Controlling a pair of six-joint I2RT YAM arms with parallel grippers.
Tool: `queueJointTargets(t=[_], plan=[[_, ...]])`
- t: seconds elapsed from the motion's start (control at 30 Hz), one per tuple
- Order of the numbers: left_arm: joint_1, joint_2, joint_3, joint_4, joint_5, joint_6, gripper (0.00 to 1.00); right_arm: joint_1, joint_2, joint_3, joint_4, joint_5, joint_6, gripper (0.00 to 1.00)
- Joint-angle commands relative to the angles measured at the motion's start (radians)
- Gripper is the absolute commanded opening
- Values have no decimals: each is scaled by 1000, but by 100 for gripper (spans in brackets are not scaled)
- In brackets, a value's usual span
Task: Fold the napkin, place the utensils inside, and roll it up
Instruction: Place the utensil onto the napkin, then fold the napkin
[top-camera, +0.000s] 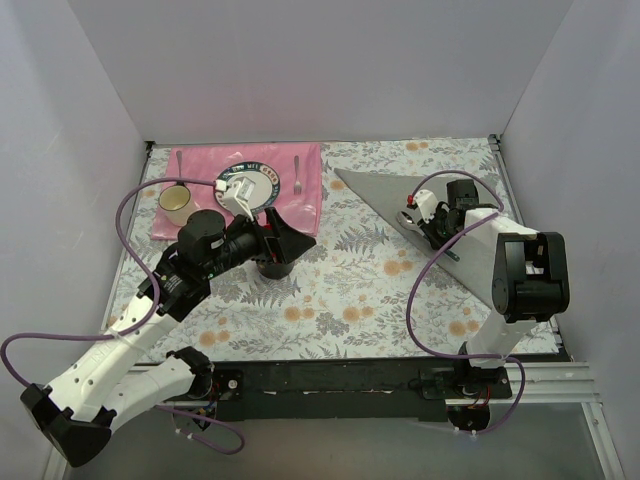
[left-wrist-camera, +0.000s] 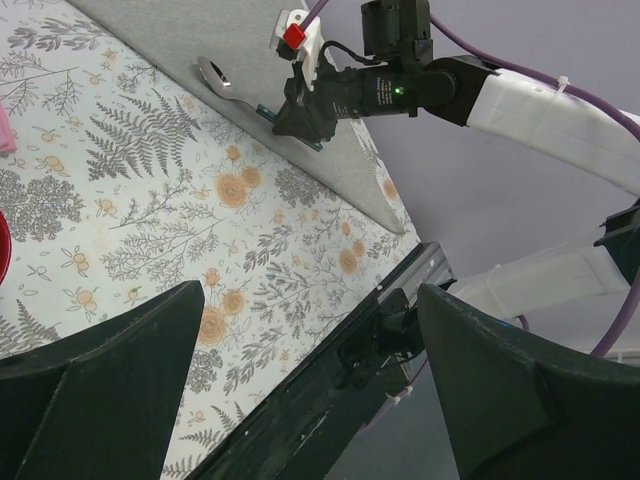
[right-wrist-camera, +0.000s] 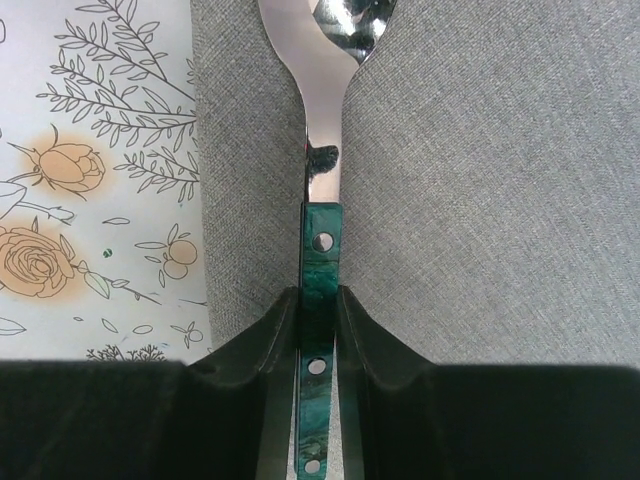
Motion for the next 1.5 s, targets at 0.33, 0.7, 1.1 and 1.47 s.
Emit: queueJointTargets(t=[0.33,0.7,1.1,1.47], plan=[[6,8,-11,11,32,-20,88,3,-37,37,-8,2,20,37],[8,115,6,57,71,-78,88,3,-152,113,-65,120,317,99],[1,503,214,142,36,-32,74,33,-481,140,-244,312,866,99],[-3,1077,618,254,-295,158,45,176,-682,-22,-34,50,922,99]])
